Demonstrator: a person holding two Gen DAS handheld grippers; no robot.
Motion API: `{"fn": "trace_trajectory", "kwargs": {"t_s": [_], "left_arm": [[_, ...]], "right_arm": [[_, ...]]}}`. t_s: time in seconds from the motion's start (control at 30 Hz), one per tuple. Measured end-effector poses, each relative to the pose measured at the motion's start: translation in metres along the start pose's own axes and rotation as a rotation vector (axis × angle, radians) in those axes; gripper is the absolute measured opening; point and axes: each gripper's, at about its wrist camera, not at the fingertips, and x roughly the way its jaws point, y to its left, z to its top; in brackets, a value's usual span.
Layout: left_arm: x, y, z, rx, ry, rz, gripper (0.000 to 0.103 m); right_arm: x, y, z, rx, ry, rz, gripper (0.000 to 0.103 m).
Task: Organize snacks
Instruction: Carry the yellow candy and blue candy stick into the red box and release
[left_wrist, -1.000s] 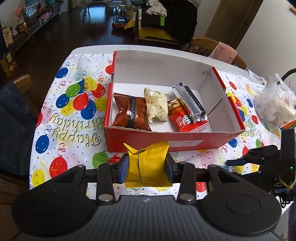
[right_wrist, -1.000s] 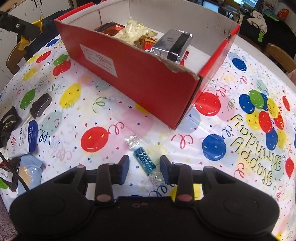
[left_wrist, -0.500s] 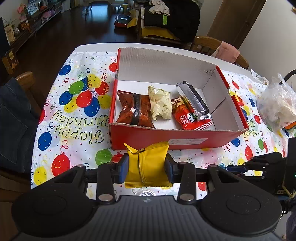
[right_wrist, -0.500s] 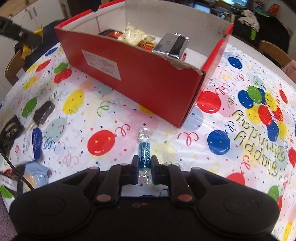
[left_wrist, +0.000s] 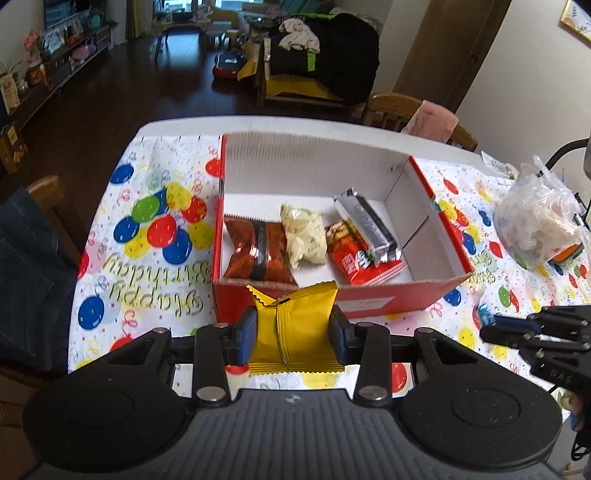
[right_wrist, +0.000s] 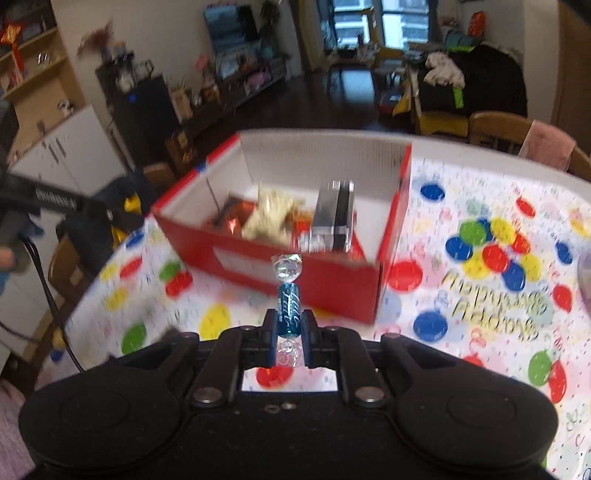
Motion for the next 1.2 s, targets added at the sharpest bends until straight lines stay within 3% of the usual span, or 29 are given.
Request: {"fn": "trace_trajectory", "kwargs": {"t_s": [0.17,0.4,0.83,1.2], "left_arm": [[-0.001,0.001,0.015,0.004,-0.022,0.007,0.039],[0.015,0.004,0.039,0.009,-0.015,0.043,0.039],[0.082,0.004,0.091,-0.001,0.110,0.134,0.039],[0.133,-0.012,0.122,0.102,0.203,0.227,0.039]], "right_arm": [[-0.003,0.006,0.023,0.031,-0.052,-0.053,0.011],[0.019,0.001,0.052,0.069,-0.039,-0.118,0.011],[0.092,-0.021,0.095,0.060,0.100,-0.217,0.011],[0.160,-0.028,0.110,-0.015,0.240,-0.255,0.011]]}}
